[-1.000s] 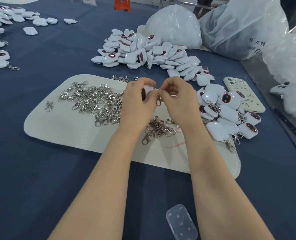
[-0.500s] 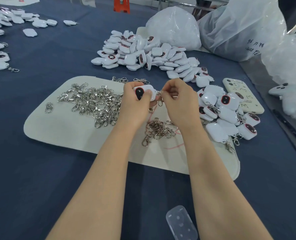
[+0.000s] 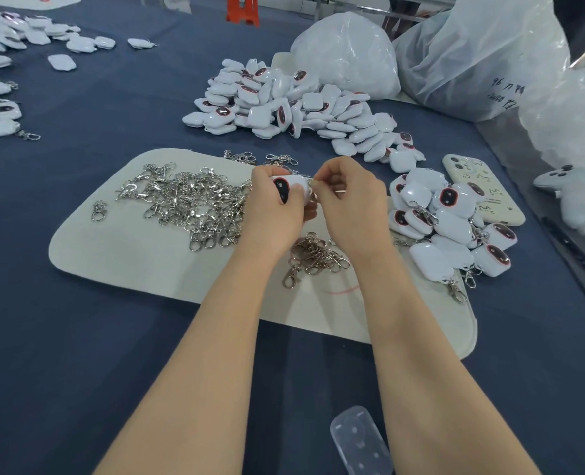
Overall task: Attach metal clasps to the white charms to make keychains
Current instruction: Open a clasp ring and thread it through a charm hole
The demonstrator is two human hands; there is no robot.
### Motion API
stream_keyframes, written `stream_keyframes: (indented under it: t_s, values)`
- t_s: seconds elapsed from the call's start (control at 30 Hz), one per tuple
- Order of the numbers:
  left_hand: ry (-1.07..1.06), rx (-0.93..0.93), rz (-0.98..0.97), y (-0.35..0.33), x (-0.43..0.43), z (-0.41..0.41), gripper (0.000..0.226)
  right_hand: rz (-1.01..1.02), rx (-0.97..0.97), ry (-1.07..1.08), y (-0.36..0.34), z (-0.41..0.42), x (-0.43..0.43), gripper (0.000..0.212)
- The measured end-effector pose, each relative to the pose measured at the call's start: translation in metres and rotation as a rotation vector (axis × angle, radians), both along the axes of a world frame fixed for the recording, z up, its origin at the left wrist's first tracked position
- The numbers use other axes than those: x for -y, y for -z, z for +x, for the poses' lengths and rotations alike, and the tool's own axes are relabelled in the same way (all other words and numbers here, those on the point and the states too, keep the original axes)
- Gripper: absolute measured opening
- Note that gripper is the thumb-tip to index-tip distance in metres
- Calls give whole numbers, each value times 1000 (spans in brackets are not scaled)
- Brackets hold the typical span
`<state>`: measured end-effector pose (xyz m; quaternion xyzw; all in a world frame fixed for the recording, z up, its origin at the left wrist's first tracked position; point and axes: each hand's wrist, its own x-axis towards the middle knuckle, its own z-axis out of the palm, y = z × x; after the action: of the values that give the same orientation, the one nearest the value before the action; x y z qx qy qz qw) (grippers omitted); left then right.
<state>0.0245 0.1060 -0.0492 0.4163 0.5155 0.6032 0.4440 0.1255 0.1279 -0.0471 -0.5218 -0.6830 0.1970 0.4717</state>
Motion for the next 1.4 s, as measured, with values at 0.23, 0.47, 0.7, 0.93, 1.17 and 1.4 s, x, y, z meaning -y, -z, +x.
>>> stream_keyframes:
  t_s: [0.23,0.47,0.7,0.93,1.17,1.4]
  values:
    - [-46,49,-21,-2,-1,1,17,31,-34,25,2,-2,1,18]
    - [-26,100,-5,-4,0,1,17,8,5,11,2,-3,2,19]
    - [-38,82,-1,-3,0,3,18,-3,-50,61,4,-6,3,15]
    - [-61,46,11,1,-3,1,18,-14,-81,92,3,-9,4,13]
    - [-67,-15,5,2,-4,0,18,-4,-15,80,5,-9,5,10]
    - [-64,-42,-39,1,-4,-2,20,42,91,54,5,-10,7,13]
